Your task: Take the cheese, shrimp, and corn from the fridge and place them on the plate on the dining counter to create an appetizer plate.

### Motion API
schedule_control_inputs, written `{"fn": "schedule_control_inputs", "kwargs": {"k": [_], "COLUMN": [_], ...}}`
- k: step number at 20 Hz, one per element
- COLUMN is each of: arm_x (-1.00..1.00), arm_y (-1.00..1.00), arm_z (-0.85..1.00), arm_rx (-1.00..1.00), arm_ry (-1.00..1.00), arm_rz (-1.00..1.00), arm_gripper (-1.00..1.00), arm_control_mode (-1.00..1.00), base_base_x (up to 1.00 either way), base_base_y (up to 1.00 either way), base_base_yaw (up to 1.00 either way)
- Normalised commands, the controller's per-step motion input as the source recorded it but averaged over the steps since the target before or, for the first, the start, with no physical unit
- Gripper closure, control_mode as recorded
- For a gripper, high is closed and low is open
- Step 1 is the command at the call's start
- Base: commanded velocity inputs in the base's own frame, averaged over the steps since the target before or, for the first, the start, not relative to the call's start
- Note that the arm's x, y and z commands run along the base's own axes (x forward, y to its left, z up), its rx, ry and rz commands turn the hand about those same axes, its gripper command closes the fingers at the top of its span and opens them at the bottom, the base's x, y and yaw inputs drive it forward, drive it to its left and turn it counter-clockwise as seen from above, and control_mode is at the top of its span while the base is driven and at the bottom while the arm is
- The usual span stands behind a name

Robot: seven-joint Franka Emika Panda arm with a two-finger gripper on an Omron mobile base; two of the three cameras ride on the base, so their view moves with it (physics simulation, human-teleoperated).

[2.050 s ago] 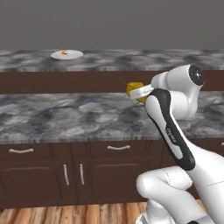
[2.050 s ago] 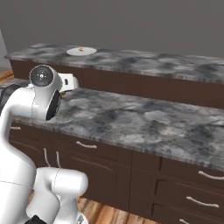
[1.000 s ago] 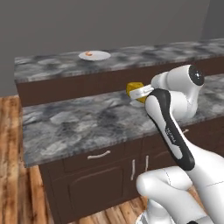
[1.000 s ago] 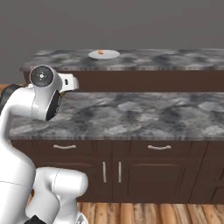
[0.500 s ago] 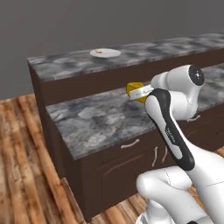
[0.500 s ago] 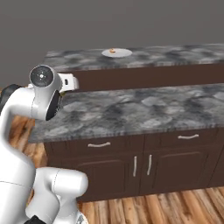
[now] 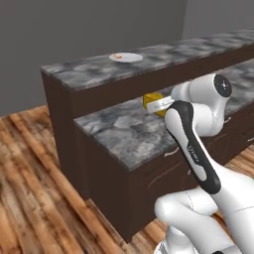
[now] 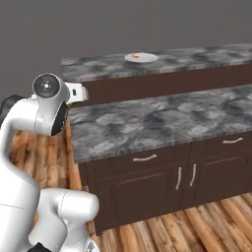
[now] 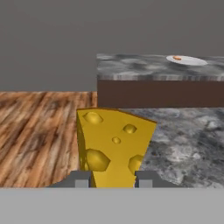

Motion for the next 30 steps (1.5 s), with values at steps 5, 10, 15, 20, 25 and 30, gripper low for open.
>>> {"fn": "schedule_control_inputs", "kwargs": {"k": [5,10,15,20,25,30], "arm_x": [0.0,0.0,0.0,0.0,0.0,0.0], "arm_y": [0.0,0.0,0.0,0.0,0.0,0.0], "arm_z": [0.0,0.0,0.0,0.0,0.0,0.0], "arm_rx": [0.0,0.0,0.0,0.0,0.0,0.0], "arm_ry": [0.0,0.0,0.0,0.0,0.0,0.0], "arm_rz": [0.0,0.0,0.0,0.0,0.0,0.0], "arm_gripper": [1.0,1.0,1.0,1.0,1.0,1.0], "arm_control_mode": [1.0,1.0,1.0,1.0,1.0,1.0], "base_base_x": [0.21,0.27,0.3,0.3,0.31,0.32], "base_base_y": [1.0,1.0,1.0,1.0,1.0,1.0], "base_base_yaw": [-0.33,-0.34,-0.35,-0.35,-0.36,-0.38]}}
